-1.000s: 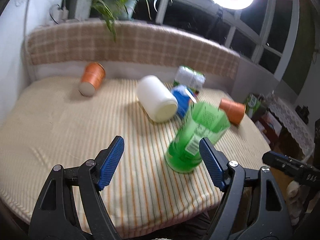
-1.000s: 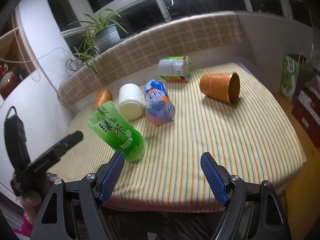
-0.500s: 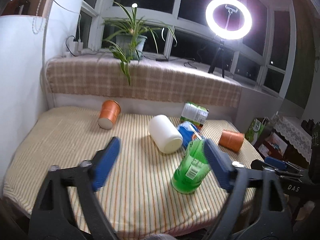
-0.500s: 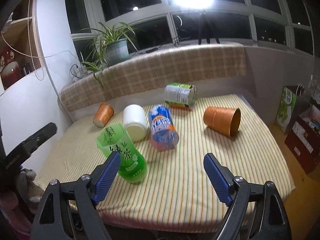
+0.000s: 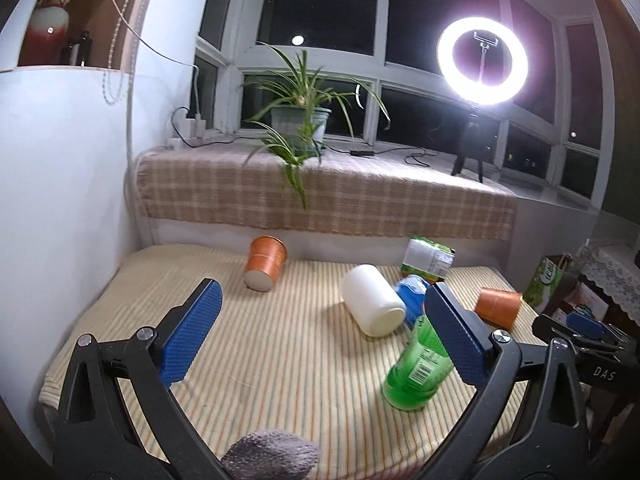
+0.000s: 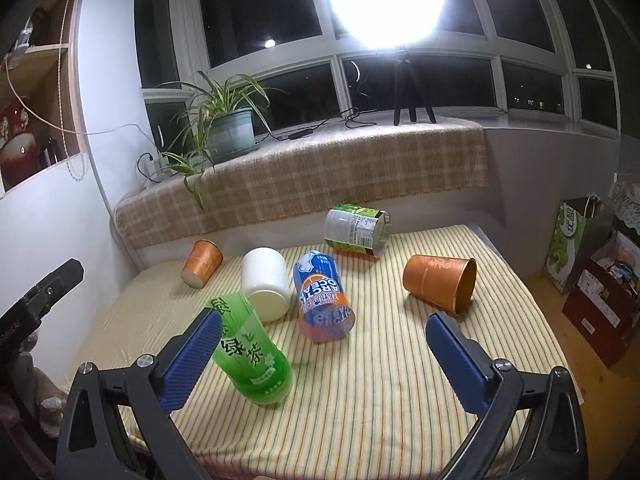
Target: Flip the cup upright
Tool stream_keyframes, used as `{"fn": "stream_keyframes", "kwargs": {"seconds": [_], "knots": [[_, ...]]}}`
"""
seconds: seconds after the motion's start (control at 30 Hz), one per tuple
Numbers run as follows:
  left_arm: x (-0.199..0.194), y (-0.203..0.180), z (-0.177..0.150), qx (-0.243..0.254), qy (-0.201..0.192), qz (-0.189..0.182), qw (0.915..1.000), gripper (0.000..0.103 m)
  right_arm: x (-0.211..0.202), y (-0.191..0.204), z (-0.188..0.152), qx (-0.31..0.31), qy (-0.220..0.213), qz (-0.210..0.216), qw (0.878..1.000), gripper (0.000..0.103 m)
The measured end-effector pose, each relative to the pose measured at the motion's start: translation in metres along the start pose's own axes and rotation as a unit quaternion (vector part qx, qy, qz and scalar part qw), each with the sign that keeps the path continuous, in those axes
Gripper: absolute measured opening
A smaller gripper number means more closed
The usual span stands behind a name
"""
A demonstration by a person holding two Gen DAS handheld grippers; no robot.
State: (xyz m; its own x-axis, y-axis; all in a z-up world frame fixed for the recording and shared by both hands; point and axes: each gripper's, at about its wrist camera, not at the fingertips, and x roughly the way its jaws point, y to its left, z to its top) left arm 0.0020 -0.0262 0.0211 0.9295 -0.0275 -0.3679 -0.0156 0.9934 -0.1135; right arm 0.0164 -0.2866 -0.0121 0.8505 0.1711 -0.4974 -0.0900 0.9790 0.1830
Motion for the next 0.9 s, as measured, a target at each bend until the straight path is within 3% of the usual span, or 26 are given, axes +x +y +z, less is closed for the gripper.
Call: {"fn": "stream_keyframes", "kwargs": {"seconds": [0.9], "knots": [[0.0004, -0.0021, 0.0044, 0.003, -0.003, 0.0, 1.0, 0.103, 0.0055, -0.0019, -0.0003, 0.005, 0.011, 0.004, 1.0, 0.103]]}}
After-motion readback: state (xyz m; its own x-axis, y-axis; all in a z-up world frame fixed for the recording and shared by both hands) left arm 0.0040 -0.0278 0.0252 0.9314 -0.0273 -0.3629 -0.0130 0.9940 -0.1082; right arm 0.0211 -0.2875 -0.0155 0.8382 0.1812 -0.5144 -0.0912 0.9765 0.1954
